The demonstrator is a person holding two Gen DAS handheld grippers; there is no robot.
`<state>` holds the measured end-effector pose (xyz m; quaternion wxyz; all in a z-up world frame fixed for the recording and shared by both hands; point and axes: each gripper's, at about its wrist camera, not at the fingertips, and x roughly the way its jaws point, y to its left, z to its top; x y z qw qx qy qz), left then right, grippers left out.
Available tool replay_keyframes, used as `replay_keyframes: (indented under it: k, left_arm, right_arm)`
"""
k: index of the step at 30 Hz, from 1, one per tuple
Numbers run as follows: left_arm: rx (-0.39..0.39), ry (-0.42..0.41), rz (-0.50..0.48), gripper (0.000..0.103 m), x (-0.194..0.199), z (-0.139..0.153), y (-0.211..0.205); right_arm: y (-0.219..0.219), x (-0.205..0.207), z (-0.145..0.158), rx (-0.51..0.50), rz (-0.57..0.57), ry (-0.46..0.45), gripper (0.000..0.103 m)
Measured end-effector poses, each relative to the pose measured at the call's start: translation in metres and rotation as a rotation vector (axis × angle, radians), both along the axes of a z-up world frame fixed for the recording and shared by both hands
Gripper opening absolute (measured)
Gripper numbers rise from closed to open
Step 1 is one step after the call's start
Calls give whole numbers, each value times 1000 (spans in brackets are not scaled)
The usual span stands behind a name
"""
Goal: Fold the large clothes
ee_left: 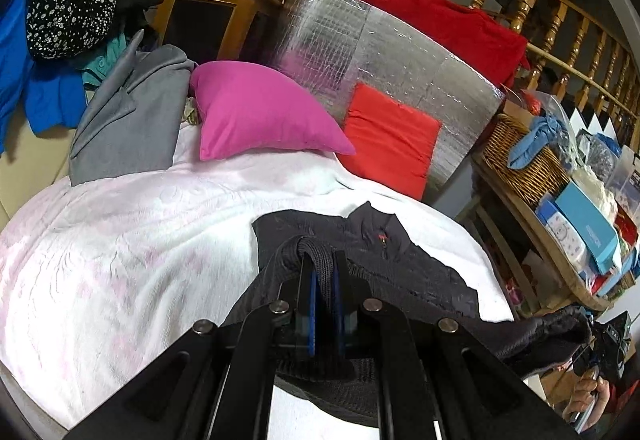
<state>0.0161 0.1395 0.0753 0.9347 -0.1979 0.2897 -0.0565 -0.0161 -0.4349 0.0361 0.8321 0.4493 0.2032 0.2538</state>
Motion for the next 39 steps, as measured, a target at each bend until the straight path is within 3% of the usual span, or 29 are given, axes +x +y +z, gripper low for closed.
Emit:
replay_keyframes:
  k: [23,39]
  left_arm:
    - [15,-17,35,8,80,16,-9]
    - [75,58,54,8,149,-13,-27]
  right_arm:
    - [-7,89,30,-69,-56,-12,8]
    - [-8,164,8,-132,-85,88,8]
